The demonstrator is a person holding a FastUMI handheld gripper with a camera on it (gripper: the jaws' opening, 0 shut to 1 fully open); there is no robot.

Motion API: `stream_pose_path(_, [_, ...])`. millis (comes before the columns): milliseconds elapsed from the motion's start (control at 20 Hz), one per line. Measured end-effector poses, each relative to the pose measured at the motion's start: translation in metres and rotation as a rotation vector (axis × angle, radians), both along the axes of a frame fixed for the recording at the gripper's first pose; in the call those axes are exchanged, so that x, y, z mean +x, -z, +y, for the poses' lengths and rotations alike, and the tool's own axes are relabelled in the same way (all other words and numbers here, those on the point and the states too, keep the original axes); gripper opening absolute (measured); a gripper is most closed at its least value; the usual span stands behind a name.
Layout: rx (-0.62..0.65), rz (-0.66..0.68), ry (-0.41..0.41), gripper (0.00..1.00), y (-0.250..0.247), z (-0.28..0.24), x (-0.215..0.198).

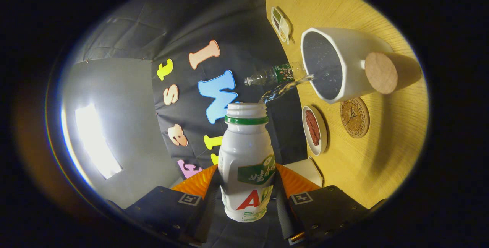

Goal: Take the bottle from table, then pour the juice into the cup, finally place the bottle on the coaster

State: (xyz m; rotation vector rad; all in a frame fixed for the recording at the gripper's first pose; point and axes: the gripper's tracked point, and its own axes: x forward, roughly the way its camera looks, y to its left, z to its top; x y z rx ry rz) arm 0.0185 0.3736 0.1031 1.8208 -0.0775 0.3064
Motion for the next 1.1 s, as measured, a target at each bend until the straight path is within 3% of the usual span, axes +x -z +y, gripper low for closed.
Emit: stream_pose_path(1100, [0.166, -0.025, 0.049, 0.70, -0.007, -0.016, 0.006])
